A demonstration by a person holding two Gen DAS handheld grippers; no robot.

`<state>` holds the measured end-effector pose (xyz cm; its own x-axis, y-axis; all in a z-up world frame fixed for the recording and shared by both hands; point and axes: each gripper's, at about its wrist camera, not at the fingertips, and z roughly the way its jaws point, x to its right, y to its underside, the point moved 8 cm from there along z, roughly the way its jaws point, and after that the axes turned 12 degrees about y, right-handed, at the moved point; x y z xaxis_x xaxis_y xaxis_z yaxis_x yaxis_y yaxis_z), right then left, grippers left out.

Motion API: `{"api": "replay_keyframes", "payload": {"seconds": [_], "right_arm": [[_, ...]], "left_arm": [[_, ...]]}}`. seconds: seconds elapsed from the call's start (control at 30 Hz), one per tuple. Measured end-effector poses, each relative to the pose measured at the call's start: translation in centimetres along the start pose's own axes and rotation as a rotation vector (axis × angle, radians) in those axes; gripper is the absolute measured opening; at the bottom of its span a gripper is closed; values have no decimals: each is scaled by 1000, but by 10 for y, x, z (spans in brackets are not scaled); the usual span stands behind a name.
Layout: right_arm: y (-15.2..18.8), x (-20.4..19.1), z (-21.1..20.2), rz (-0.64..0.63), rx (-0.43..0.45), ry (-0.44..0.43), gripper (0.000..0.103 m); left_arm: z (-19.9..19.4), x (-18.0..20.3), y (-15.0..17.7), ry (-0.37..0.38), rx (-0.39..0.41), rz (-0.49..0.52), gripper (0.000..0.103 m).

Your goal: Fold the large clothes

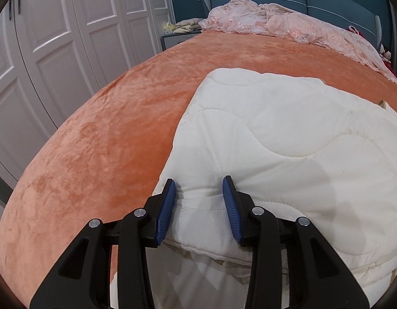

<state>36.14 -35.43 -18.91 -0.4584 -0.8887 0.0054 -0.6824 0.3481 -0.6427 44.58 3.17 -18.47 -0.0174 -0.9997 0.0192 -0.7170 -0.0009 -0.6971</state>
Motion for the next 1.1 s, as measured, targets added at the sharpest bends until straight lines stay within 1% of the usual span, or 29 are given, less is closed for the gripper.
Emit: {"api": "replay_keyframes", "payload": {"seconds": [0.27, 0.37, 0.4, 0.43, 0.47, 0.5, 0.53, 0.57, 0.6, 0.63, 0.67, 0.7, 0.73, 0.77, 0.83, 0.9, 0.97, 1.03, 1.07, 1.1], "right_arm": [[0, -1, 3, 4, 11, -5, 6], [-3, 2, -2, 22, -3, -28, 8], [-4, 6, -8, 31, -15, -35, 11], [-5, 10, -15, 39, -30, -40, 16], [-4, 17, -28, 50, -37, -50, 19], [-1, 26, -44, 60, -34, -63, 26], [3, 35, -57, 61, -31, -65, 33], [9, 44, -70, 58, -28, -62, 36], [20, 60, -89, 54, -27, -59, 41], [28, 71, -100, 52, -31, -56, 46], [40, 86, -113, 53, -44, -54, 48], [50, 95, -122, 56, -56, -52, 52], [68, 113, -137, 66, -79, -52, 55], [80, 125, -146, 76, -94, -52, 57], [108, 147, -163, 101, -127, -49, 61], [135, 160, -177, 120, -165, -64, 63], [158, 166, -183, 145, -196, -93, 64], [180, 168, -185, 196, -237, -136, 64], [188, 166, -185, 222, -254, -163, 64], [197, 162, -183, 259, -278, -199, 64]], "left_arm": [[1, 1, 1, -21, 16, 11, 38], [-1, -2, -1, 5, 6, -11, 39], [-5, -5, -3, 26, 0, -30, 39], [-12, -10, -5, 56, -14, -56, 45], [-22, -14, -4, 74, -25, -68, 53], [-30, -18, -3, 85, -28, -71, 56], [-46, -24, 1, 110, -29, -67, 59], [-59, -28, 7, 129, -40, -54, 61], [-67, -32, 13, 140, -52, -45, 62], [-84, -42, 26, 167, -82, -37, 69], [-93, -49, 35, 188, -100, -45, 73], [-104, -58, 46, 212, -121, -62, 73], [-118, -71, 62, 243, -150, -97, 73], [-125, -78, 71, 264, -171, -124, 73], [-144, -100, 97, 314, -220, -211, 73], [-156, -112, 116, 340, -245, -272, 73], [-165, -119, 136, 389, -268, -338, 73], [-168, -119, 152, 427, -294, -385, 73], [-170, -115, 159, 450, -300, -409, 73], [-172, -111, 163, 456, -295, -412, 73]]}}
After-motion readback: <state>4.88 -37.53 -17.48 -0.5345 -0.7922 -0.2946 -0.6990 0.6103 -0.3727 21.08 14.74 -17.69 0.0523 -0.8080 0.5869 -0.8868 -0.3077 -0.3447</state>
